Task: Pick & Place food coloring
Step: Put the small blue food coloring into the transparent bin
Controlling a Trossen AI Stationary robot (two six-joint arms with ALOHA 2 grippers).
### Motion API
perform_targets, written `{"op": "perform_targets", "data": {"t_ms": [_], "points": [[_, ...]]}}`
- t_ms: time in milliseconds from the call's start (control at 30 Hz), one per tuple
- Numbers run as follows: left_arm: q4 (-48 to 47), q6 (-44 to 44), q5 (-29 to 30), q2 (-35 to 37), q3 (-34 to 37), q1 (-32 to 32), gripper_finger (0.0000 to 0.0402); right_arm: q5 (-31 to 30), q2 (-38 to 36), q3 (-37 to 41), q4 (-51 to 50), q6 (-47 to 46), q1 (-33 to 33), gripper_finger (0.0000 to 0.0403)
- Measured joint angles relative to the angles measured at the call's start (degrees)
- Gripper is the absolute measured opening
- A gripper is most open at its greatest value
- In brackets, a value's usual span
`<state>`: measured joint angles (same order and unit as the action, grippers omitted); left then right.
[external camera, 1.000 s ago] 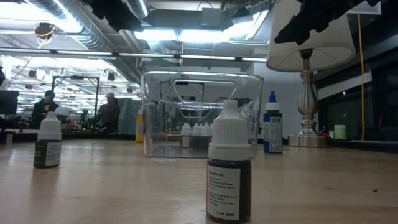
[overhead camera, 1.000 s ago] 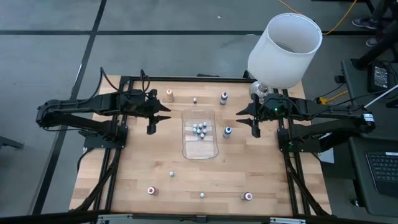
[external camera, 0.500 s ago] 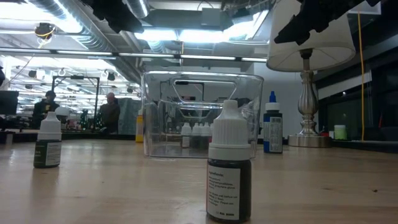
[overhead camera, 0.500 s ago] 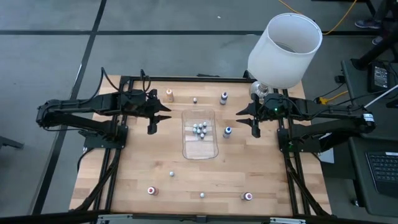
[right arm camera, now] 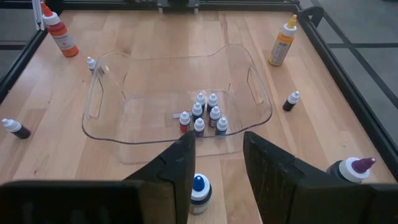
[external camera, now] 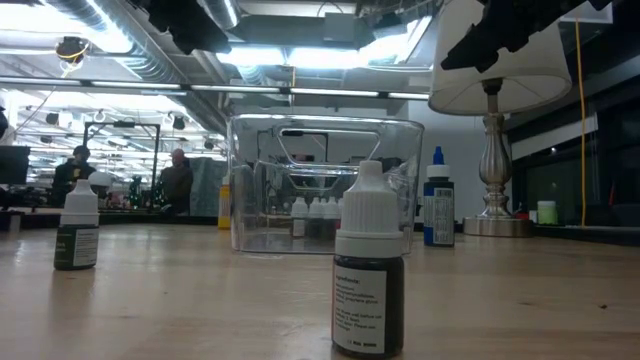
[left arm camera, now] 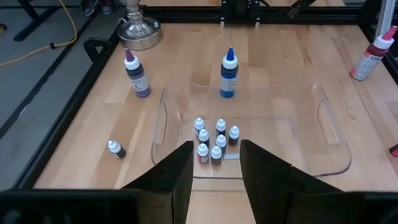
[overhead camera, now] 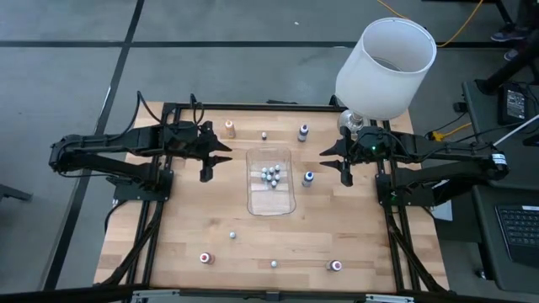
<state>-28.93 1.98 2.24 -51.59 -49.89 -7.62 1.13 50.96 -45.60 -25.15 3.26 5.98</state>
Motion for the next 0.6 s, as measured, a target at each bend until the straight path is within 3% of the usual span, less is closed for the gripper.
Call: {"op": "perform_targets", "data": {"t_ms": [600], "points": [[0.6, 2.2, 0.6, -0.2, 0.0, 0.0, 0.0125, 0.0, 0.0, 0.0, 0.0, 0.0, 0.0, 0.0138]]}}
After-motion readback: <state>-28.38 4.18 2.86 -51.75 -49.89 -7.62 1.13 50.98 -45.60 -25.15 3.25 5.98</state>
